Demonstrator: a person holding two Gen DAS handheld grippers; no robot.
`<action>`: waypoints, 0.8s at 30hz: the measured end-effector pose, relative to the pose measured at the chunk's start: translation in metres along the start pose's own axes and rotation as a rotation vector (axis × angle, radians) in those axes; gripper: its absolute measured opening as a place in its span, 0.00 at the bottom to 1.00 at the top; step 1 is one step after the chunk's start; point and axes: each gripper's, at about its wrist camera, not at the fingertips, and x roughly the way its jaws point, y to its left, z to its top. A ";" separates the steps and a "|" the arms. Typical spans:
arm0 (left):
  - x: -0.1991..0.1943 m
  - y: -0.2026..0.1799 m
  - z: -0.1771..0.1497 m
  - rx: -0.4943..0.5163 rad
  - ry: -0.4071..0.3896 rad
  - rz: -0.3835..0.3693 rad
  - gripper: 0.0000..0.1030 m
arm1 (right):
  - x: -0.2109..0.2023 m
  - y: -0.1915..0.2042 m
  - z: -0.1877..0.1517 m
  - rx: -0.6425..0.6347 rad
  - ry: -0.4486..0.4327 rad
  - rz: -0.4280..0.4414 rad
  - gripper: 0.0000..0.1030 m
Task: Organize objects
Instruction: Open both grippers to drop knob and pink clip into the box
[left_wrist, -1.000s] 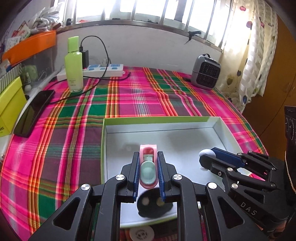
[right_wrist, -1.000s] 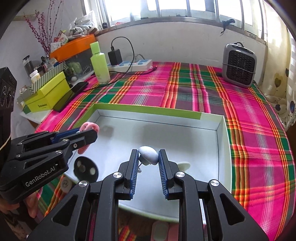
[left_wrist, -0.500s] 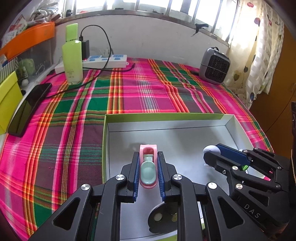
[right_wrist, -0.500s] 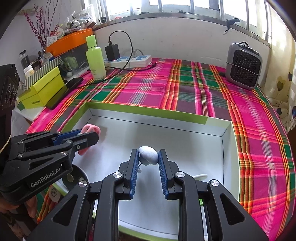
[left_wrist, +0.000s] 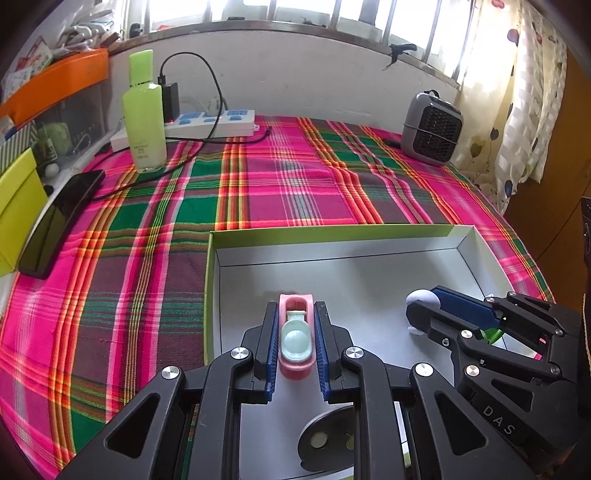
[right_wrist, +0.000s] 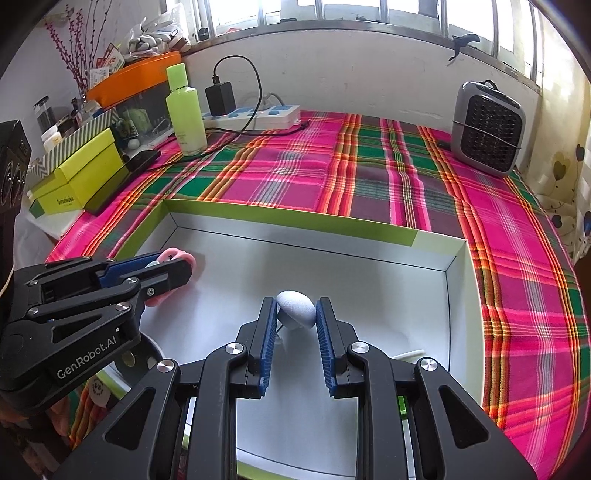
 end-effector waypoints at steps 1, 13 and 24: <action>0.000 0.000 0.000 0.001 0.000 0.002 0.16 | 0.000 0.000 0.000 0.000 0.000 0.000 0.22; -0.002 0.001 -0.001 0.000 -0.001 0.001 0.24 | 0.000 0.001 -0.001 0.001 -0.001 -0.016 0.28; -0.011 -0.001 -0.005 -0.002 -0.007 -0.004 0.36 | -0.007 0.002 -0.005 0.007 -0.013 -0.014 0.41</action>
